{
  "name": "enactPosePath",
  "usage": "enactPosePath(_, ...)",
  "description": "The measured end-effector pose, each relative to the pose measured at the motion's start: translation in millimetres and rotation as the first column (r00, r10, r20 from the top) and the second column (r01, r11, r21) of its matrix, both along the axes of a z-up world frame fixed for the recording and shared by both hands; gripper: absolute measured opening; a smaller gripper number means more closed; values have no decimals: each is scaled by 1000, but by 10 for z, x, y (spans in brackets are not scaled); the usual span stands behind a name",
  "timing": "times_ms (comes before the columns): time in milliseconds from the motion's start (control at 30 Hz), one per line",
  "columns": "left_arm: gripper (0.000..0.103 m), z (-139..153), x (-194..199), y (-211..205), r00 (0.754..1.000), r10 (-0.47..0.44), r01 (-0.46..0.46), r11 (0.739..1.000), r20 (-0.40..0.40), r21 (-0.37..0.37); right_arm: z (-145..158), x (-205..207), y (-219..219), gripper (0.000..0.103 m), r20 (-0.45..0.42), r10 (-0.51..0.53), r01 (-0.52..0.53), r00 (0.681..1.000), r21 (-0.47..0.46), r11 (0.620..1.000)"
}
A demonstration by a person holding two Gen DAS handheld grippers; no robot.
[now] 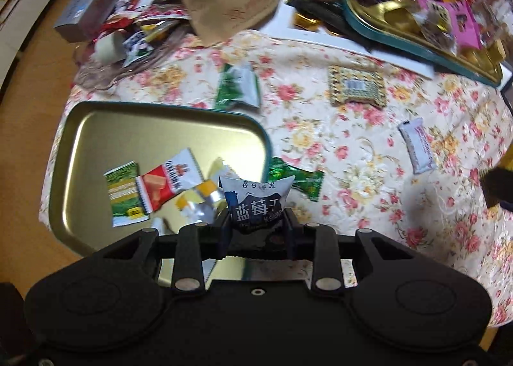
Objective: Organize snacks
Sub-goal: 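Lift the blueberry packet with the left tool while the right tool carries the gold candy toward the tray, then open the left tool over the gold tray while the right tool releases the gold candy there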
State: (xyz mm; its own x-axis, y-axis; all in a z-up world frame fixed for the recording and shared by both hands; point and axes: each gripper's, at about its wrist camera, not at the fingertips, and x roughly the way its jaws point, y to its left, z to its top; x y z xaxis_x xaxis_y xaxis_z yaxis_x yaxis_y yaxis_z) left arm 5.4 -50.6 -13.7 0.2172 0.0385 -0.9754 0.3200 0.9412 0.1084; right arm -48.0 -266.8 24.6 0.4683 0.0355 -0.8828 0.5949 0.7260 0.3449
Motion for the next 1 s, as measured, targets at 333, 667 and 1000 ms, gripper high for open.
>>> enactPosePath(333, 41, 79, 290, 790, 964, 264, -262, 963, 31, -61, 29, 83, 341, 22, 26, 98, -98, 995, -11, 995)
enactPosePath(667, 41, 133, 514, 1284, 940, 335, -334, 942, 59, -31, -83, 472, 883, 22, 30, 222, -223, 975, 42, 974)
enactPosePath(1000, 42, 118, 607, 1650, 915, 402, -401, 916, 33, -18, -232, 733, 1509, 22, 5, 348, -348, 938, 34, 937)
